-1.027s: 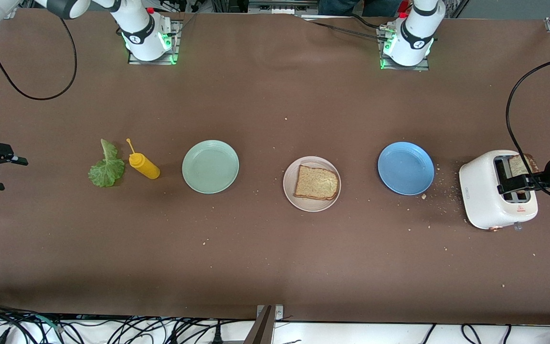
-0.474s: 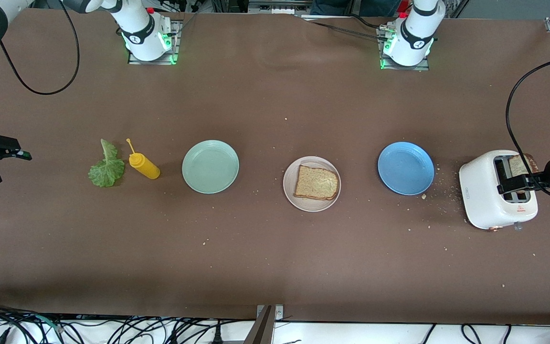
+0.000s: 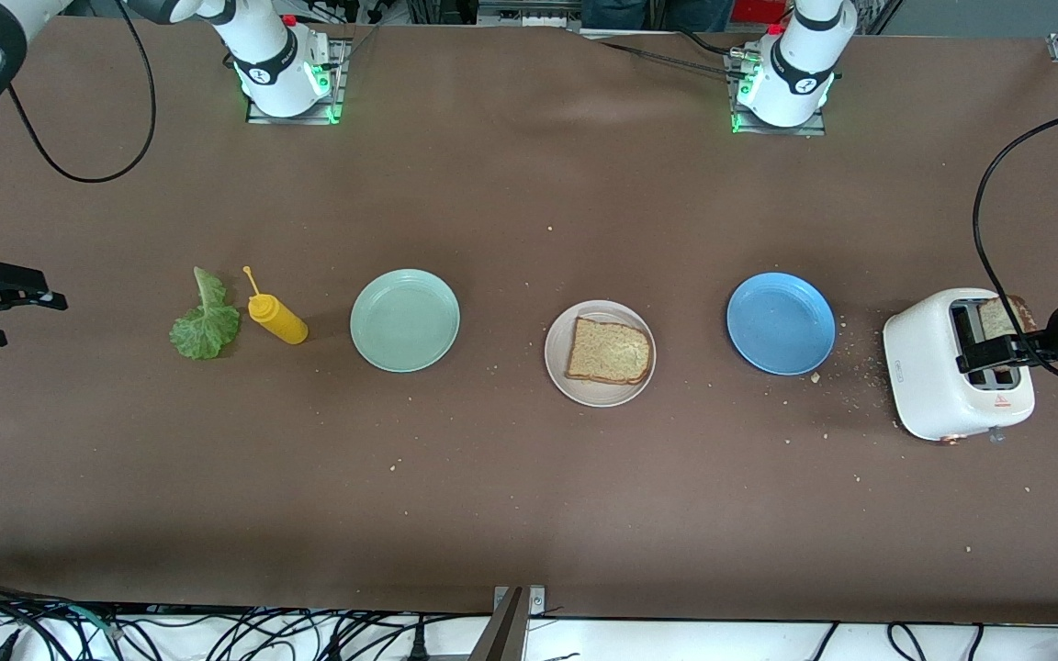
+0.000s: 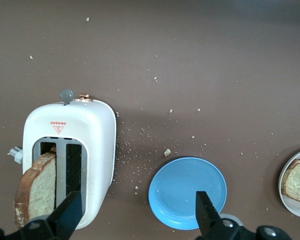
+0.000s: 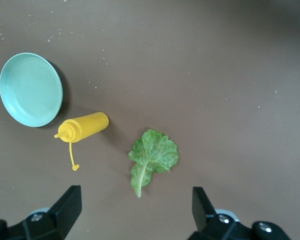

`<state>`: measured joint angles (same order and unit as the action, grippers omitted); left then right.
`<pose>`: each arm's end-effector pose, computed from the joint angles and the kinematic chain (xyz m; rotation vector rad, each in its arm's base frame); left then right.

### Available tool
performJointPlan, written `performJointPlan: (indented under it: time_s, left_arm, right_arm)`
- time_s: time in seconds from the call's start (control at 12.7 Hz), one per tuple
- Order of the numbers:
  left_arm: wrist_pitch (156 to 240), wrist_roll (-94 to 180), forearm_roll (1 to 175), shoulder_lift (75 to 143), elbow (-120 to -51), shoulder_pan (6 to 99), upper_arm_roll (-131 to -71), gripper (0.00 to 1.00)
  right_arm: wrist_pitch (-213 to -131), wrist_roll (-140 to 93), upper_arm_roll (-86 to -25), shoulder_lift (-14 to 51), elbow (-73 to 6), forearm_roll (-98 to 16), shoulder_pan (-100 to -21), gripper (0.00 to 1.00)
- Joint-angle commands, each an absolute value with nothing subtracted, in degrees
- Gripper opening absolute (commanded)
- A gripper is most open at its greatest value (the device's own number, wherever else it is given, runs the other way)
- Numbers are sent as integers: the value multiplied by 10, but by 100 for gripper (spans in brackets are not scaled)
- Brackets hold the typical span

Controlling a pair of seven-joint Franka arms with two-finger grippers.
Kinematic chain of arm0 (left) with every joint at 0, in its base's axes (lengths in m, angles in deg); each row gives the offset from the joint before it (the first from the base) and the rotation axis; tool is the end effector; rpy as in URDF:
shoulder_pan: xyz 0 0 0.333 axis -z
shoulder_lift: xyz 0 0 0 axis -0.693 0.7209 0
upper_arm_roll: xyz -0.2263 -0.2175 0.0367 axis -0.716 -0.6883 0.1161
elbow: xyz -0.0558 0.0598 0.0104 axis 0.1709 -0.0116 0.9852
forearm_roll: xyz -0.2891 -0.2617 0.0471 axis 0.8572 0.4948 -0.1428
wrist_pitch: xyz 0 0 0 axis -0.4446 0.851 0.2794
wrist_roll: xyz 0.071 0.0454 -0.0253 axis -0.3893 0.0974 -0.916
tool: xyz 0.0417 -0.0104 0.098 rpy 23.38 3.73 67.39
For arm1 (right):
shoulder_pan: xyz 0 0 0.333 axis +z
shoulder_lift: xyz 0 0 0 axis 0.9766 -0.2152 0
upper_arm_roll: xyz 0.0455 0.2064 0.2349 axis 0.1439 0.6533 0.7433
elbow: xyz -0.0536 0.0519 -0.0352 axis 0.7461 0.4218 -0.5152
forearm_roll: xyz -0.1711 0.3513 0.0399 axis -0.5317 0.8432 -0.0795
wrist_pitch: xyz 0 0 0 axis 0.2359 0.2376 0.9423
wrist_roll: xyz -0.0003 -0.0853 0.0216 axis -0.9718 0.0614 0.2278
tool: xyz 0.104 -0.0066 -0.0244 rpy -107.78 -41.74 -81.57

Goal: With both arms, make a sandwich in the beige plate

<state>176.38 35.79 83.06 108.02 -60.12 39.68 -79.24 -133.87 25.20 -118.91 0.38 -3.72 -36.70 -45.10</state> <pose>0.6763 0.0761 0.4979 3.0869 0.1924 -0.0848 0.6599 -0.1000 0.5078 -2.9011 -0.6720 0.1561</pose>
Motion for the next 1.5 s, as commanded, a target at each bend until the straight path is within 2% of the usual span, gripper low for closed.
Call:
performJointPlan:
  time_s: [0.0, 0.08, 0.24, 0.39, 0.79, 1.03, 1.42]
  left_arm:
    - [1763, 364, 814, 1079, -599, 397, -796, 100]
    - [1763, 364, 814, 1079, -599, 397, -796, 100]
    - [1763, 364, 814, 1079, -599, 397, -796, 100]
    - [1763, 364, 814, 1079, -599, 398, -796, 100]
    - [1768, 364, 814, 1079, -599, 397, -796, 100]
    - [1768, 364, 814, 1079, -600, 397, -796, 100]
    - [1768, 365, 814, 1079, -599, 398, -796, 100]
  right_arm:
    - [-1347, 168, -1142, 18, -37, -442, -445, 98]
    - [-1364, 131, -1104, 38, -38, -485, -450, 98]
    - [-1400, 44, -980, 85, -50, -598, -492, 98]
    - [-1442, -18, -884, 123, -99, -659, -536, 98]
    - [-1635, -59, -759, 206, -314, -700, -617, 98]
    - [-1740, -101, -699, 233, -419, -721, -657, 98]
    - [-1972, -106, -680, 236, -593, -720, -667, 99]
